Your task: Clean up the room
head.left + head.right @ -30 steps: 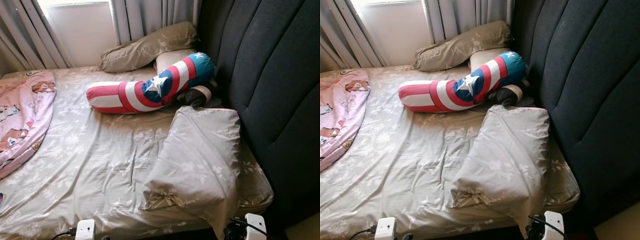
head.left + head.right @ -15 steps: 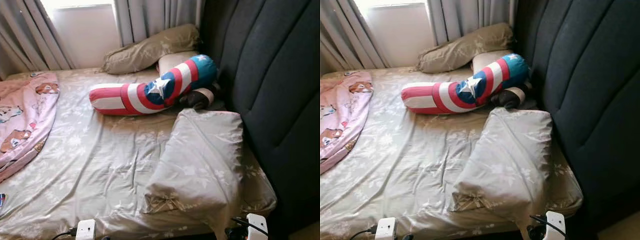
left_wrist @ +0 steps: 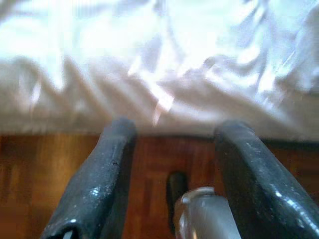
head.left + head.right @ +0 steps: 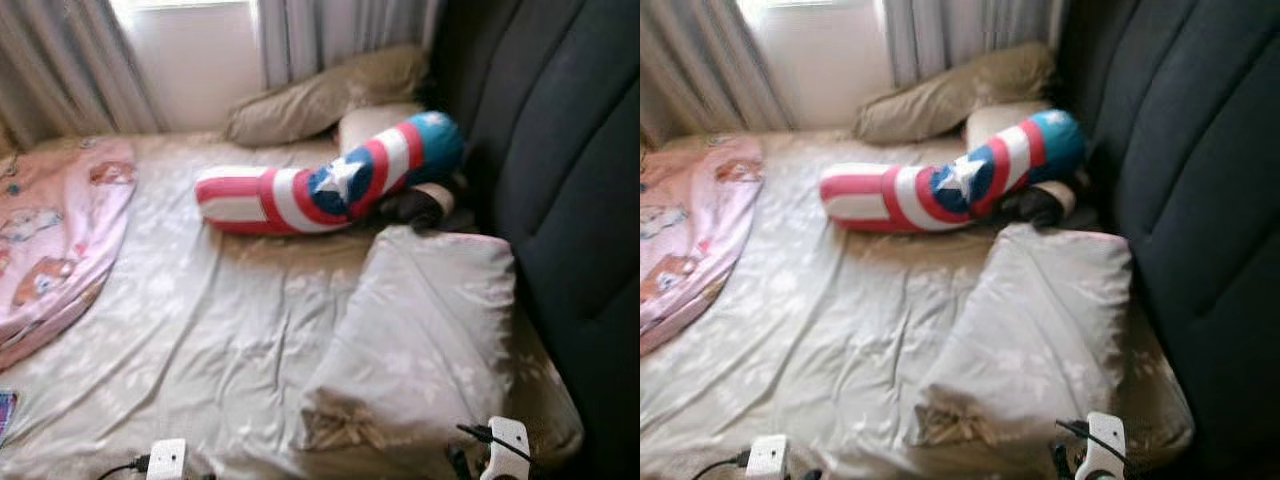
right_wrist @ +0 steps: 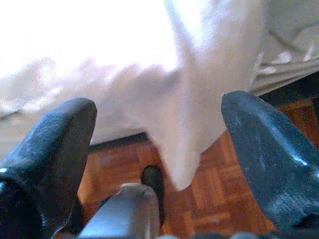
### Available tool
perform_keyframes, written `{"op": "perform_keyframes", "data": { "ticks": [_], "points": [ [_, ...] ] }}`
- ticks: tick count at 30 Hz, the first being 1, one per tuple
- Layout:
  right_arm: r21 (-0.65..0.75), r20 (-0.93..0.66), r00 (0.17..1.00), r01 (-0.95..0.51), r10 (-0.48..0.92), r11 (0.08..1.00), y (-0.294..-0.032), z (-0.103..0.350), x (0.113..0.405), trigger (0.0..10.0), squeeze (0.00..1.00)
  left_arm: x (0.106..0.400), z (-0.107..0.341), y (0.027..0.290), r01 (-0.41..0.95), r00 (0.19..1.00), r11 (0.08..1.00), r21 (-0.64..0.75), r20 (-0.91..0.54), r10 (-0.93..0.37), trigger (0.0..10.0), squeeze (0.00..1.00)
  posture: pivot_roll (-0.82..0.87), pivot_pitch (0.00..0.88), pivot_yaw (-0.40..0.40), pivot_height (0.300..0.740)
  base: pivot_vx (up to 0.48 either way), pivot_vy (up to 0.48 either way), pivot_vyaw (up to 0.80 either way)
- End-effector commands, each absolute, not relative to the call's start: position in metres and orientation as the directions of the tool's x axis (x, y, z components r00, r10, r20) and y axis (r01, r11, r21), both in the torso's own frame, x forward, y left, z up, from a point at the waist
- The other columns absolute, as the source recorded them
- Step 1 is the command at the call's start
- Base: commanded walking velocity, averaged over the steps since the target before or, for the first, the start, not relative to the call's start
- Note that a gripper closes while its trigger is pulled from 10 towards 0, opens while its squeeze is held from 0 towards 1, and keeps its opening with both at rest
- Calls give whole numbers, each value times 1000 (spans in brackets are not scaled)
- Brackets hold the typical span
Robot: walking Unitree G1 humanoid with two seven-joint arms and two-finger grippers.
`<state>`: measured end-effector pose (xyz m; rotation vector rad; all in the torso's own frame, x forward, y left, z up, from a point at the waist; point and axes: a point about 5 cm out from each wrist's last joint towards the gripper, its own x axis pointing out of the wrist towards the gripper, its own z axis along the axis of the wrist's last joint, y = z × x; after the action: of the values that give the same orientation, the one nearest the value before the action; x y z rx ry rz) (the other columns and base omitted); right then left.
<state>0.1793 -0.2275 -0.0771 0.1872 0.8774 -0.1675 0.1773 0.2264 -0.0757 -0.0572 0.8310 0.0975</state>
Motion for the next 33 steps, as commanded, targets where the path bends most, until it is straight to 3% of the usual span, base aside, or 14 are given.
{"op": "perform_keyframes", "data": {
  "ticks": [1,14,16,18,24,28,33],
  "points": [
    [104,-768,636,230,-69,968,-226,-77,181,10000,0,173,-77,229,-114,660,994,-4,-748,72,10000,0,-2,0,27,740,0,0,0],
    [186,-647,754,296,-110,937,-218,-62,206,10000,0,198,-61,237,-121,743,993,-10,-664,84,10000,0,-12,0,64,740,0,0,0],
    [217,-526,845,248,-102,944,-205,-33,252,10000,0,213,-52,234,-121,785,992,-31,-615,76,10000,0,-9,0,65,740,0,0,0],
    [213,-426,896,236,-128,948,-200,-11,277,10000,0,250,-28,226,-111,857,993,-46,-510,72,10000,0,-2,0,67,740,0,0,0],
    [199,-355,912,287,-204,937,-213,-4,277,10000,0,279,1,221,-58,932,996,-68,-362,29,10000,0,-5,34,67,740,0,0,0],
    [137,-375,901,284,-216,949,-217,-8,272,10000,0,283,5,217,-39,943,997,-71,-332,14,10000,0,-9,63,47,740,0,0,0],
    [137,-418,856,389,-303,911,-229,-15,262,10000,0,285,9,215,-40,954,997,-73,-300,16,10000,0,3,89,39,740,0,0,0]
  ]
}}
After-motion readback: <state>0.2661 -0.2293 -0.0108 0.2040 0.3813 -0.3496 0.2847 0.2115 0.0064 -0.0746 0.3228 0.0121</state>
